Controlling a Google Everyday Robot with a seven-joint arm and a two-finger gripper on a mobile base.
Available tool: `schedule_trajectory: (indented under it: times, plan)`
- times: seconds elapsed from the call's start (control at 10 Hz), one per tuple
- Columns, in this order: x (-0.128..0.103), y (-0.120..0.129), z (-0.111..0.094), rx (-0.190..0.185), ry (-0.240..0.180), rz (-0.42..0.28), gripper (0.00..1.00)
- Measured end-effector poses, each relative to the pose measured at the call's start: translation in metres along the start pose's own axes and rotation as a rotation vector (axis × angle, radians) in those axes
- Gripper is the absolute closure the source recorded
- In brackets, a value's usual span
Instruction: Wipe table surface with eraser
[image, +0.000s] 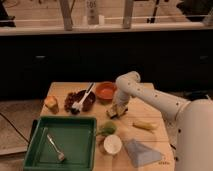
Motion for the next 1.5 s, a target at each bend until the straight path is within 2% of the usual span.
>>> schedule_trajectory:
  times: [0.3, 0.5, 0.7, 1.0, 1.2, 1.4, 1.5]
  plan:
    - [-0.011, 0.036, 0.003, -0.020, -0.008, -0.026, 1.00]
    - [0.000, 0.058, 0.006, -0.034, -0.007, -0.004, 1.00]
    - [0.027, 0.073, 0.005, -0.036, 0.006, 0.064, 1.00]
    - [0.059, 0.056, 0.003, -0.029, 0.019, 0.127, 1.00]
    - [0.069, 0.028, 0.003, -0.023, 0.019, 0.143, 1.00]
    - [0.063, 0.004, 0.003, -0.017, 0.014, 0.135, 1.00]
    - [0.051, -0.003, 0.003, -0.015, 0.007, 0.117, 1.00]
